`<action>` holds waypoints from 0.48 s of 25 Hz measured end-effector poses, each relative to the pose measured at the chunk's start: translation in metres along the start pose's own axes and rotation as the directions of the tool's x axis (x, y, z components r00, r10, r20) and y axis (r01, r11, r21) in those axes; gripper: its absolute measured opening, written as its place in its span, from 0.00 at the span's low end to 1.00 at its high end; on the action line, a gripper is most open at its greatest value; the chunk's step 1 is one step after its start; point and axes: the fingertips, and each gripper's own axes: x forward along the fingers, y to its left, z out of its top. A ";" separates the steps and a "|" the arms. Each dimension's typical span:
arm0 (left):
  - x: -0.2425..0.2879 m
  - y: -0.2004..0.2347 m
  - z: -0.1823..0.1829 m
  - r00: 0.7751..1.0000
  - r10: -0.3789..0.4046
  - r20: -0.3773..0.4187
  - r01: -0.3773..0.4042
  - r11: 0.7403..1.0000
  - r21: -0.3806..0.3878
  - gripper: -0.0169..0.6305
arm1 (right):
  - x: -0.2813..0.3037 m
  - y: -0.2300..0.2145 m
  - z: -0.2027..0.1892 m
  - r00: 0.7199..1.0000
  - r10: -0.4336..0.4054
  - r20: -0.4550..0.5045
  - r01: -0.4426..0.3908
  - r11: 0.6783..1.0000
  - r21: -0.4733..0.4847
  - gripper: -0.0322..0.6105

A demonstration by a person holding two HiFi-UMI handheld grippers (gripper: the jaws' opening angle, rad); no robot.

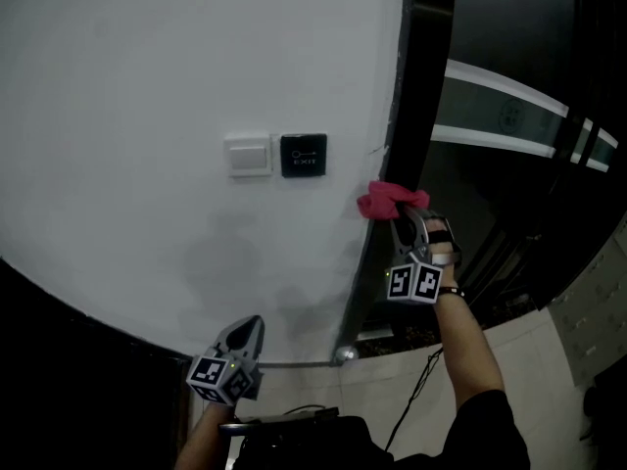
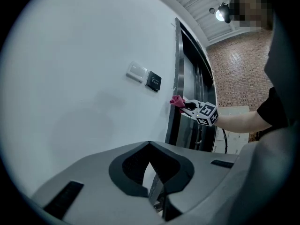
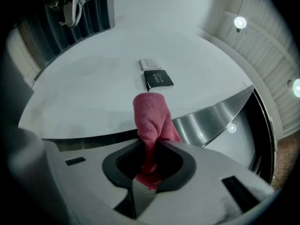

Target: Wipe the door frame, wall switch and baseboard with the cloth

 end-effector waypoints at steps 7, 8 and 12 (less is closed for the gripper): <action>0.001 -0.004 -0.004 1.000 -0.004 -0.018 0.004 1.000 -0.001 0.03 | -0.008 0.041 -0.010 0.997 0.073 -0.011 -0.073 0.997 -0.004 0.15; 0.002 -0.005 -0.005 1.000 -0.005 -0.021 0.005 1.000 0.000 0.03 | -0.009 0.046 -0.012 0.997 0.081 -0.012 -0.081 0.997 -0.001 0.15; 0.002 -0.006 -0.009 0.999 -0.006 -0.031 0.006 1.000 -0.001 0.03 | -0.013 0.059 -0.016 0.994 0.106 -0.019 -0.105 0.994 0.013 0.15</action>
